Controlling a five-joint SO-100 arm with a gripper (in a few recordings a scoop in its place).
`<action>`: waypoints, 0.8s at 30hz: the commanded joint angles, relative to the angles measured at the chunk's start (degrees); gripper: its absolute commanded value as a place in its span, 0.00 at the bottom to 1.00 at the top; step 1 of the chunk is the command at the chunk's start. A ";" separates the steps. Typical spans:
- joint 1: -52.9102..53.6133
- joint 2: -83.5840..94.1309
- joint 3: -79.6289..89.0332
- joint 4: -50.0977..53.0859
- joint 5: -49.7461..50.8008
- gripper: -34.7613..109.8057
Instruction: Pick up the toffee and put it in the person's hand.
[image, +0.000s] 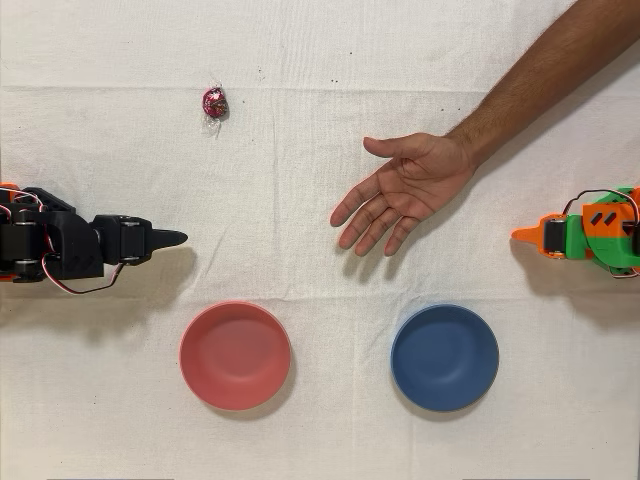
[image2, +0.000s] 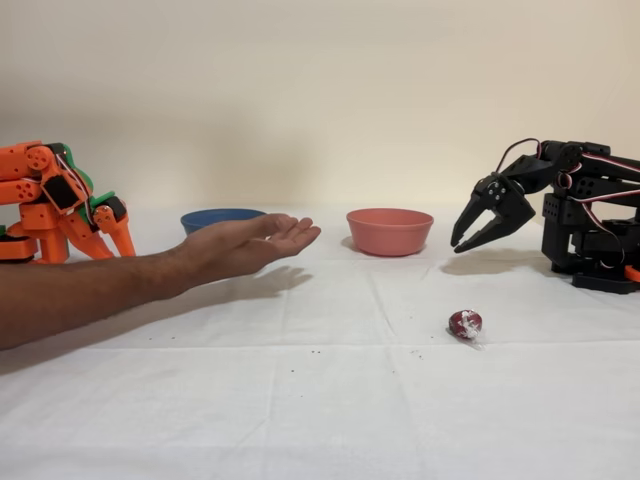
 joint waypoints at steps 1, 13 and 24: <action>-1.32 3.52 -2.37 0.88 -1.49 0.24; -1.41 -23.91 -24.61 -1.32 0.62 0.24; -6.42 -44.03 -44.82 5.98 -0.09 0.24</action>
